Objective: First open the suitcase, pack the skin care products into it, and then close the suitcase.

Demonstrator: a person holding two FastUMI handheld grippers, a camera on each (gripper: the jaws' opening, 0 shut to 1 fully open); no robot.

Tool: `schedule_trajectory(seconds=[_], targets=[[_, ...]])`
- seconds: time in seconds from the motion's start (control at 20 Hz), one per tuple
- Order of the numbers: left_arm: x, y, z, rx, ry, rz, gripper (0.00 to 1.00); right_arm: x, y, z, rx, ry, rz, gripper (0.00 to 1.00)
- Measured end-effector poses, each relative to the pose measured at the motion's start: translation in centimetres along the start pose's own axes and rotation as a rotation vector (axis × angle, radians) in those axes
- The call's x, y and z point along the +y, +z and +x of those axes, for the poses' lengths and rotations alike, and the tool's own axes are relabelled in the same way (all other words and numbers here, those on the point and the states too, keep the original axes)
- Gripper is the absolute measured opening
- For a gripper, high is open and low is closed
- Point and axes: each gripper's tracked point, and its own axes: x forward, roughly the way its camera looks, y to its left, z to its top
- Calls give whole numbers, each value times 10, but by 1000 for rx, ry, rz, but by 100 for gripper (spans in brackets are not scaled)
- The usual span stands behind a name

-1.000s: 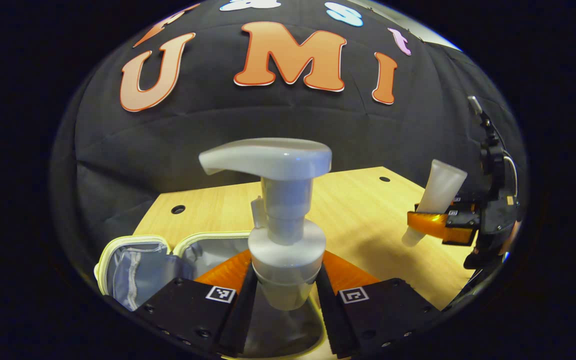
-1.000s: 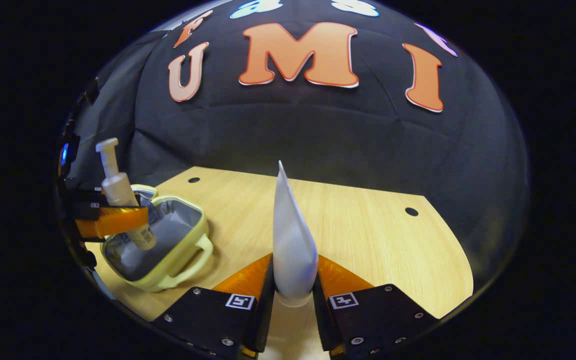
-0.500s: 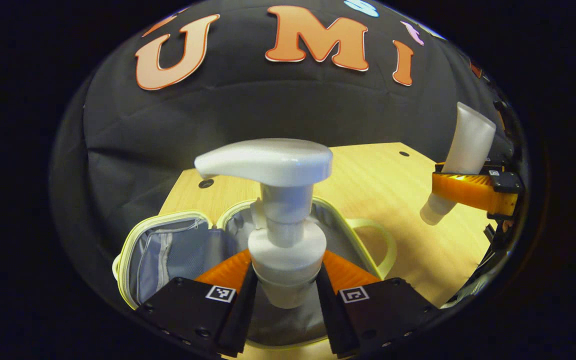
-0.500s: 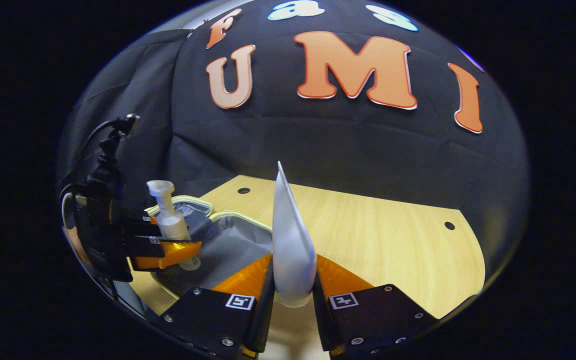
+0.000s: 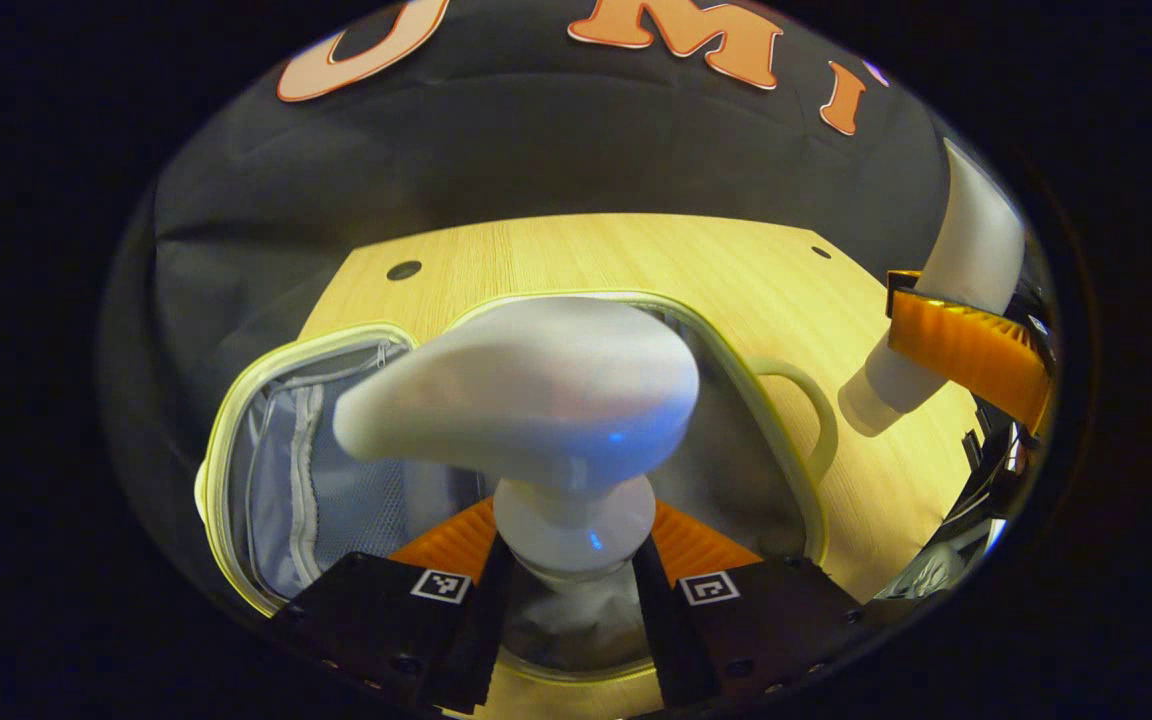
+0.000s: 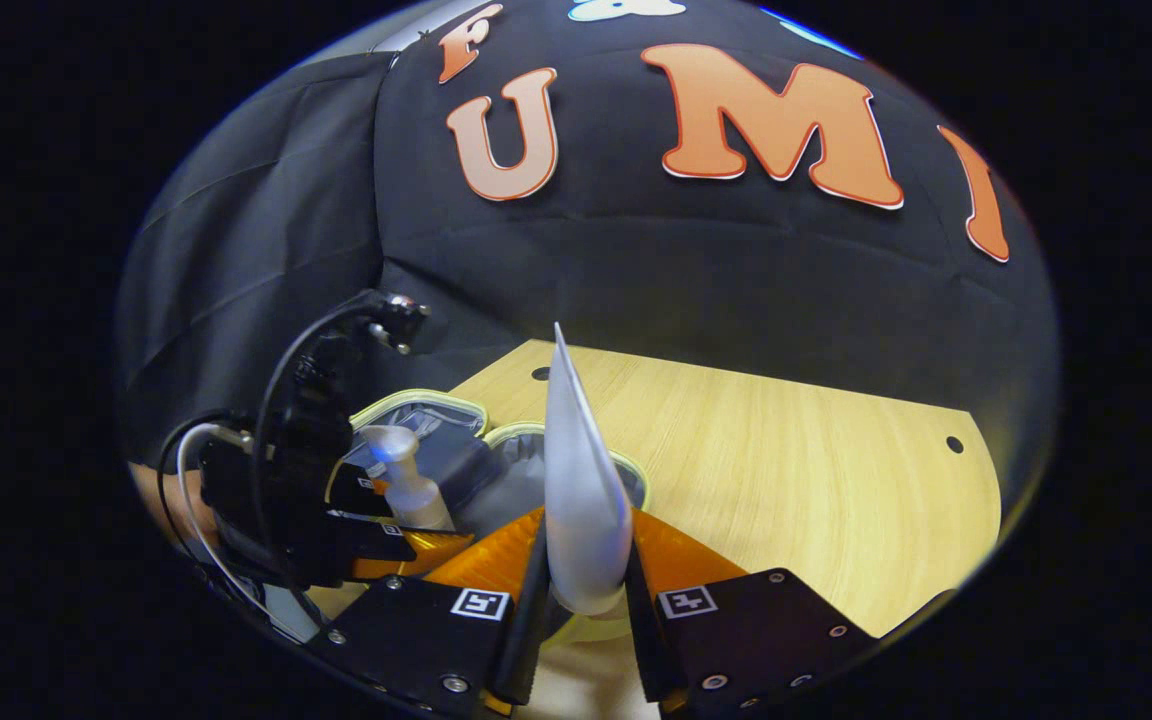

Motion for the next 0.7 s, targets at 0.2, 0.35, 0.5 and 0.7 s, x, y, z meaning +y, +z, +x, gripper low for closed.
schedule_trajectory(seconds=[0.2, 0.35, 0.5, 0.7], targets=[[1, 11, 0, 26, -5, -10, 60, 4, -4, 7, 19, 6, 4, 40], [-1, 21, 0, 19, 14, 3, 61, 5, -8, 8, 38, 3, 6, 40], [-5, 29, 2, 9, 34, 15, 61, 4, -10, 11, 48, 3, 4, 40], [-4, 43, 13, 13, 69, 20, 61, 4, -13, 12, 60, 1, 0, 35]])
